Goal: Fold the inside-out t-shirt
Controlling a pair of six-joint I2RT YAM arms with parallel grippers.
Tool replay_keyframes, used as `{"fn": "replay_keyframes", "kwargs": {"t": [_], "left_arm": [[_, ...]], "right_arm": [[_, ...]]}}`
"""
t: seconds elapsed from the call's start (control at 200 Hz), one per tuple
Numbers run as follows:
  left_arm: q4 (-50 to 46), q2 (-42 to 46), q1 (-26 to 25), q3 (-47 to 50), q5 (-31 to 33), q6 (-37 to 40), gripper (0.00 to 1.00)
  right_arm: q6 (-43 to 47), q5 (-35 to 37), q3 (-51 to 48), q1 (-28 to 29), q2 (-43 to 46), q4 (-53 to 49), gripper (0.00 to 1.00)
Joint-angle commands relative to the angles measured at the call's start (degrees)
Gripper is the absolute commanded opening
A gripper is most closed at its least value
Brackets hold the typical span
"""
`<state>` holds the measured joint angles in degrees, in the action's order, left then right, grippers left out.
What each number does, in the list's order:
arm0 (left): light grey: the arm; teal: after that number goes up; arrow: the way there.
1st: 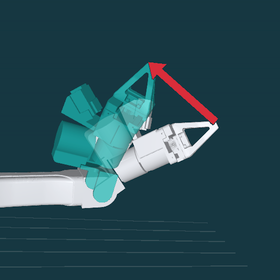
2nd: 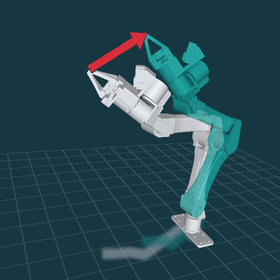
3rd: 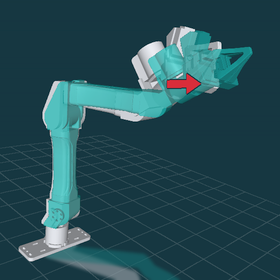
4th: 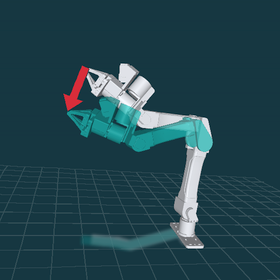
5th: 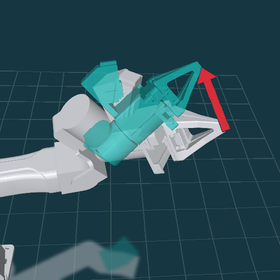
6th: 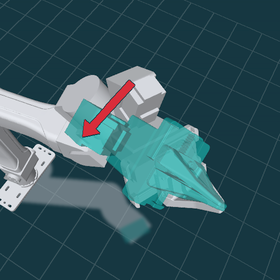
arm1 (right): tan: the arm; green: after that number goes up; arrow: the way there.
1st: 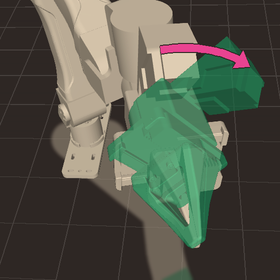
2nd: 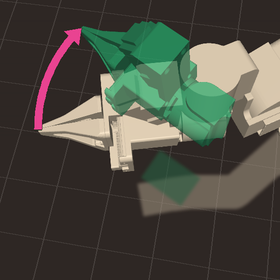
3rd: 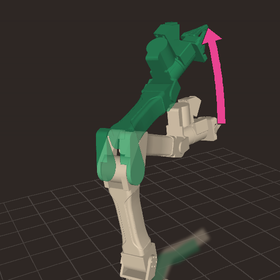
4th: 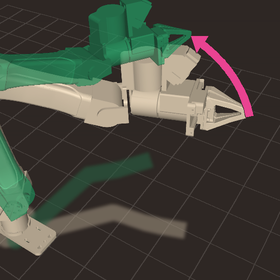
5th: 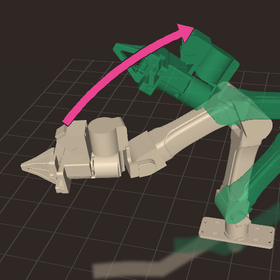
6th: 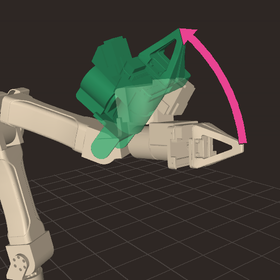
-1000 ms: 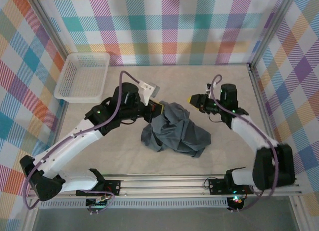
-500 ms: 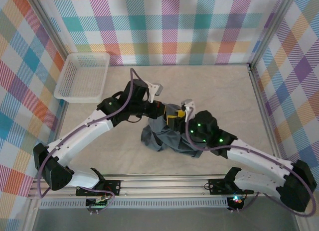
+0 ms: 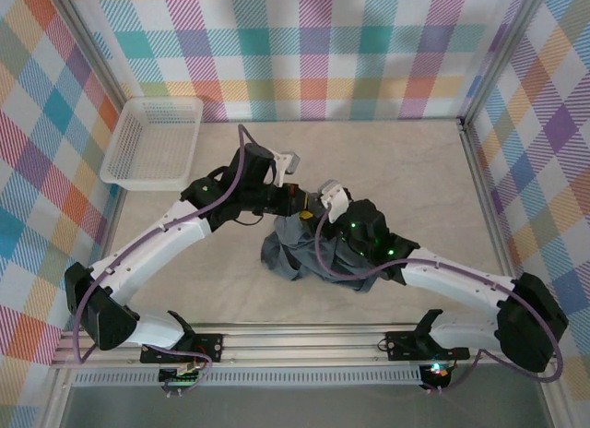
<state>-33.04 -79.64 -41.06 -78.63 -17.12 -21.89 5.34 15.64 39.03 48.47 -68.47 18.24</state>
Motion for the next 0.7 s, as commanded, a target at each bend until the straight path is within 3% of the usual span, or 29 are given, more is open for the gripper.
{"fn": "replay_keyframes", "kwargs": {"t": [0.0,0.155,0.295,0.5,0.635,0.695], "left_arm": [[0.2,0.0,0.9,-1.8,-1.2,-1.3,0.0],[1.0,0.0,1.9,-0.8,-2.2,-2.6,0.0],[1.1,0.4,2.7,0.1,-2.3,-2.8,0.0],[1.4,0.8,3.1,1.5,-2.7,-3.1,0.0],[2.4,0.9,3.1,2.0,-3.5,-3.1,0.0],[2.2,0.9,3.1,1.8,-3.4,-2.9,0.0]], "right_arm": [[6.3,0.9,3.5,0.4,-1.4,3.0,0.8],[5.4,7.6,5.7,0.6,-2.9,1.1,0.79],[-6.4,12.2,8.1,-0.2,-0.5,-10.4,0.72],[-28.6,-1.0,8.1,-8.1,5.6,-27.3,0.6],[-31.7,-4.1,7.9,-14.5,2.1,-34.1,0.44],[-30.3,-3.0,7.8,-15.5,0.2,-35.4,0.42]]}}
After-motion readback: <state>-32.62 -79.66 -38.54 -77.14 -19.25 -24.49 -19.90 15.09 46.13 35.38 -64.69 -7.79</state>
